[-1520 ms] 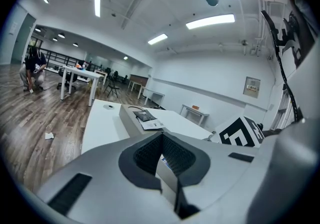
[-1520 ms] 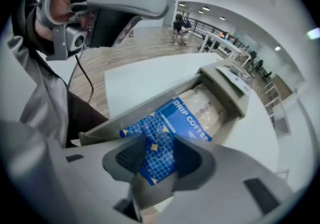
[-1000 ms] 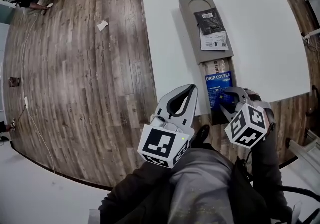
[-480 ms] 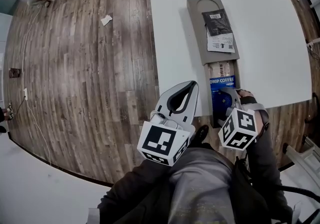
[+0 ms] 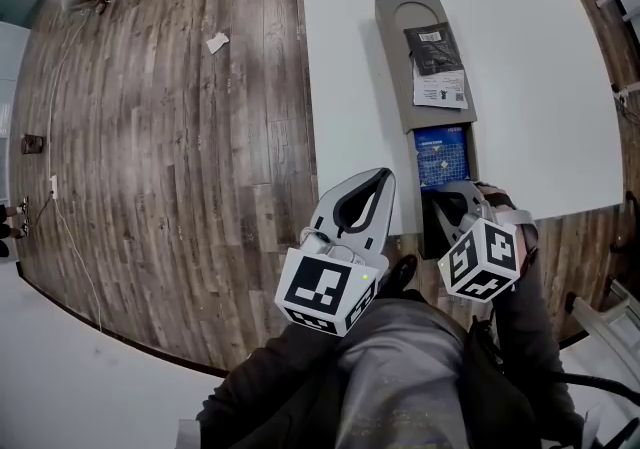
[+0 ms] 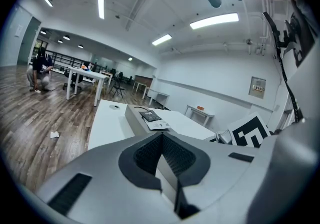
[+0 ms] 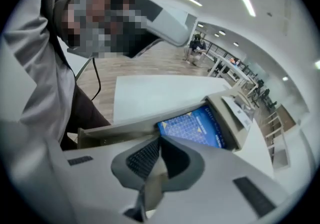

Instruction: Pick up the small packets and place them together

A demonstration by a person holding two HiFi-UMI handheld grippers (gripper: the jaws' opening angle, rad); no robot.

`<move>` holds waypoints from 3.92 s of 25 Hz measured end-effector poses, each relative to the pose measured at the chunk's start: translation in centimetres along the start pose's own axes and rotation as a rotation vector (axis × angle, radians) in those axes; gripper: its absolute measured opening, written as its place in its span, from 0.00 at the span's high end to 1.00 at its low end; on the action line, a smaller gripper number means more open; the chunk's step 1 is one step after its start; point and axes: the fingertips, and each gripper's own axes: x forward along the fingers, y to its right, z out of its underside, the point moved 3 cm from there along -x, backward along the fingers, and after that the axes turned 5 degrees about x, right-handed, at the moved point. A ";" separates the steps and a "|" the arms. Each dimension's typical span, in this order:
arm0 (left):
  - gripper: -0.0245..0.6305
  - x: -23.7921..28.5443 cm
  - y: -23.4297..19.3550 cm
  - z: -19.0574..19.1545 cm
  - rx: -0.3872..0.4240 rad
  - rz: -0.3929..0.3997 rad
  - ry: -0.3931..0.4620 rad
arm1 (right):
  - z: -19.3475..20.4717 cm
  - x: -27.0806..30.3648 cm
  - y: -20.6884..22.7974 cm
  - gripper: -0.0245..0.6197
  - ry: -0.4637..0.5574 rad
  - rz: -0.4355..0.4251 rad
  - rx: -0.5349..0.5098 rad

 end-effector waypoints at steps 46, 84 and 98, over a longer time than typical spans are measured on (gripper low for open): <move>0.96 -0.4 3.1 -1.1 0.058 -0.002 0.031 | -2.2 -6.6 2.8 0.94 0.118 0.466 0.002; 0.96 2.7 -1.6 -8.1 0.093 0.021 0.101 | -7.7 -12.1 15.6 0.94 0.198 0.711 0.106; 0.96 4.5 -9.9 -7.1 0.007 -0.016 0.032 | -9.3 -4.4 22.5 0.94 0.034 0.727 0.080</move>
